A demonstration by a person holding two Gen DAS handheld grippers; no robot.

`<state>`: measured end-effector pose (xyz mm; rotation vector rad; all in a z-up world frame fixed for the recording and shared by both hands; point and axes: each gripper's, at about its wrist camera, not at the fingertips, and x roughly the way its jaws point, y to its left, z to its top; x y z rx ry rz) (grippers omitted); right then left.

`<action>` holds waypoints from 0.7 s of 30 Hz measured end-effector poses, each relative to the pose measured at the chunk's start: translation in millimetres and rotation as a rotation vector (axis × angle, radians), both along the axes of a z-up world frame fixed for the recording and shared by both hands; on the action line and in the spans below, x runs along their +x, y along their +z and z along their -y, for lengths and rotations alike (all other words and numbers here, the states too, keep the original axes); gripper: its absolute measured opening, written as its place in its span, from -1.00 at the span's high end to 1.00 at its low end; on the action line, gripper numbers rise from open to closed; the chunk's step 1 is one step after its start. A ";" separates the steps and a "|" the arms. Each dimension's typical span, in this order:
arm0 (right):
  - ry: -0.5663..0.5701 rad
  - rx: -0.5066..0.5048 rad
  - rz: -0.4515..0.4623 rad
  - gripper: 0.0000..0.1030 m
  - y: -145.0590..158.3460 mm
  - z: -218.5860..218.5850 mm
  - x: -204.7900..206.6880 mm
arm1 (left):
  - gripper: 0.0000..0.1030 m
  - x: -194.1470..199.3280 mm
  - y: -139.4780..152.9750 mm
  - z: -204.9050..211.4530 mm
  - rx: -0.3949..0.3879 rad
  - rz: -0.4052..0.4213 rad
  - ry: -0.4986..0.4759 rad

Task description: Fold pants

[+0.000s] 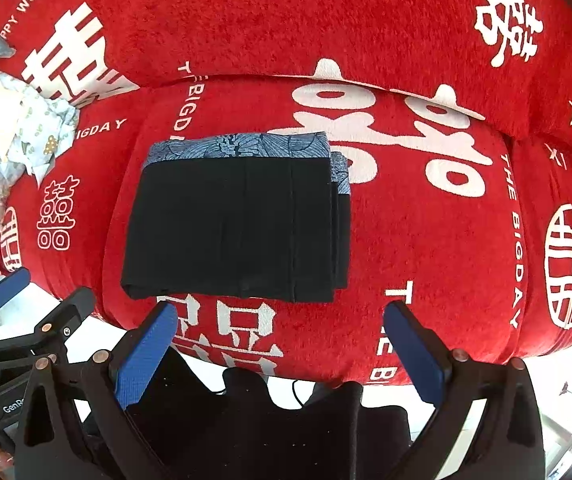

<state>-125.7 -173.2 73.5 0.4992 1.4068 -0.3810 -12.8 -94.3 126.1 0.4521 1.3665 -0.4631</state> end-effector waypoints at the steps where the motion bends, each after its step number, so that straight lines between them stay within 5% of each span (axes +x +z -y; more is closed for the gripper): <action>1: -0.001 -0.002 0.001 -0.99 0.3 -1.0 -0.6 | -1.00 -0.4 0.2 -0.1 0.001 0.001 0.000; 21: -0.018 -0.014 0.004 -0.99 3.4 -0.7 -4.5 | -1.00 -4.1 2.1 3.9 0.020 0.019 -0.005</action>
